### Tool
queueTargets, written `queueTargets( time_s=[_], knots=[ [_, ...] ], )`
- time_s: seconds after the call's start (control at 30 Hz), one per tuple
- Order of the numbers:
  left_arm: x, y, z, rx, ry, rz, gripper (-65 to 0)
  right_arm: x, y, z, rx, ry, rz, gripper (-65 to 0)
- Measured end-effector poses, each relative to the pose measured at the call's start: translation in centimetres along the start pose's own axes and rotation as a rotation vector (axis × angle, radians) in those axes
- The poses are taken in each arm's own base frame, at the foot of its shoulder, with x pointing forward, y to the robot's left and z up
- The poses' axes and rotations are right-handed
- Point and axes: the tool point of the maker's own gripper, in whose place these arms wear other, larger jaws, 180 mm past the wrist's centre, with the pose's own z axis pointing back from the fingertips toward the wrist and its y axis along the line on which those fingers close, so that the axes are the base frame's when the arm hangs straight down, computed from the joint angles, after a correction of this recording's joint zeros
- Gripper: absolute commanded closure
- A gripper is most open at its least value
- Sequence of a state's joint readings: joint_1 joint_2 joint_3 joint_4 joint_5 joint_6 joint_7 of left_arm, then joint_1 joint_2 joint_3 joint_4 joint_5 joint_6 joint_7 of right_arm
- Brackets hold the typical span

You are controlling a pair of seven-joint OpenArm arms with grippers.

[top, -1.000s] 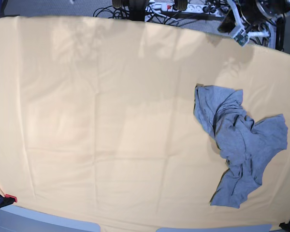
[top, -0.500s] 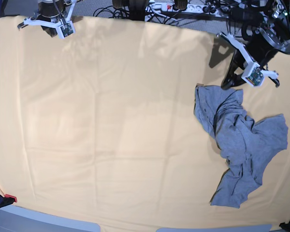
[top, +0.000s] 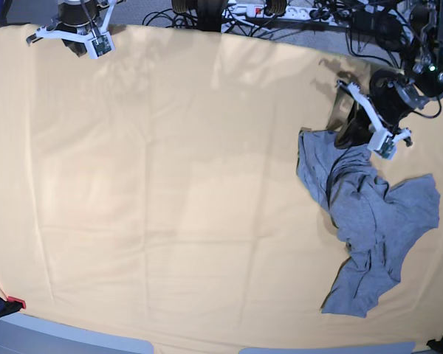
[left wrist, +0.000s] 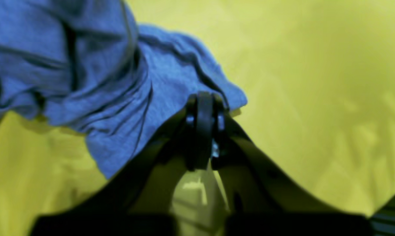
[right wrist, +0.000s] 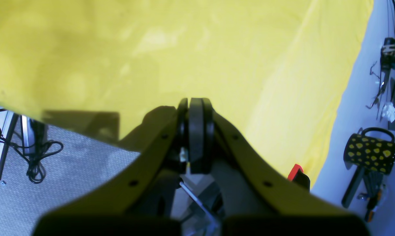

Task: Layout the t-shirt on the table in an organized manner, then fold the t-shirt properly
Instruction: 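Lower the left gripper onto the crumpled grey t-shirt and grasp it, then drag the grey t-shirt with the left gripper toward the table center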

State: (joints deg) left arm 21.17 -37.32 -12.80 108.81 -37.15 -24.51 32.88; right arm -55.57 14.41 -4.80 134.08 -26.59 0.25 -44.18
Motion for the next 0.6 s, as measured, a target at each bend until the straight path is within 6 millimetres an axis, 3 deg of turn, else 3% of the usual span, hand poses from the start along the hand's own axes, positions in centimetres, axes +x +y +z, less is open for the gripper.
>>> queueTargets(
  time_s=[0.07,0.1,0.2,0.37,0.43,0.57,0.6],
  knots=[
    [-0.7,0.7,-0.9,0.008,0.023,-0.004,-32.0,-0.1,0.1,0.1,0.004,0.004,-0.003,0.0],
    [-1.0,1.3,-1.4,0.022,0.037,0.005,-37.6,-0.2,0.2,0.1,0.007,0.008,-0.001,0.0],
    [-1.6,3.5,-2.4,0.102,0.059,0.05,-39.0,-0.2,0.2,0.1,0.007,0.008,0.001,0.0],
    [-2.2,4.6,-3.9,0.1,0.083,0.068,-38.9,-0.2,0.2,0.1,0.008,0.009,0.0,0.0],
    [-2.8,4.7,-4.6,0.093,0.091,0.079,-33.3,-0.2,0.2,0.1,0.007,0.009,0.001,0.0],
    [-3.7,4.8,-5.3,0.086,0.157,0.075,-1.7,-0.2,0.2,0.1,0.007,0.008,0.001,0.0],
    [-3.7,4.5,-5.2,0.073,0.161,0.078,0.0,-0.2,0.2,0.1,0.006,0.007,0.0,0.0]
  ],
)
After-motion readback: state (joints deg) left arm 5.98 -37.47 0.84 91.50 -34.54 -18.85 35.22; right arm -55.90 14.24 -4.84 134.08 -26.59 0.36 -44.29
